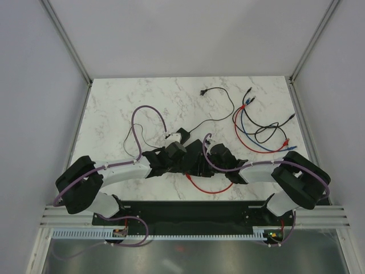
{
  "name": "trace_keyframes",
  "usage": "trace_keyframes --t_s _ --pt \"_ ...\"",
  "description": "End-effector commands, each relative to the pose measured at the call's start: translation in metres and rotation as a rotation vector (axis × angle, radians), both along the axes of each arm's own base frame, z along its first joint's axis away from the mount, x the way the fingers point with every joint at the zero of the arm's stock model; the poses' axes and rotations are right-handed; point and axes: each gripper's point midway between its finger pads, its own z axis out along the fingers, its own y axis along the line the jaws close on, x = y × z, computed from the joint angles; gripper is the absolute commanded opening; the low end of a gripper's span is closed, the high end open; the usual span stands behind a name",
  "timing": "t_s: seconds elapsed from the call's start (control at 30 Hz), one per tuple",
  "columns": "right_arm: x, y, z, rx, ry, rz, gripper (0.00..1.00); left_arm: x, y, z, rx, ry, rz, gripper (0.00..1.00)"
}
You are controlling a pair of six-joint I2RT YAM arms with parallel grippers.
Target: Pull the plug from the switch port
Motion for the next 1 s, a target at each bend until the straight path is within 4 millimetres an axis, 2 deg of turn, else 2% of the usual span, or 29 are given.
trace_keyframes --t_s 0.0,0.53,0.97 --pt "0.003 0.010 0.007 0.050 -0.019 0.000 0.43 0.003 -0.006 0.001 -0.012 0.002 -0.007 0.52" --pt "-0.002 0.018 -0.005 0.073 0.023 0.005 0.31 0.002 -0.007 0.001 -0.013 0.004 -0.012 0.52" --pt "-0.001 0.018 -0.016 0.052 0.042 -0.015 0.31 0.003 -0.007 0.001 -0.014 0.005 -0.014 0.52"
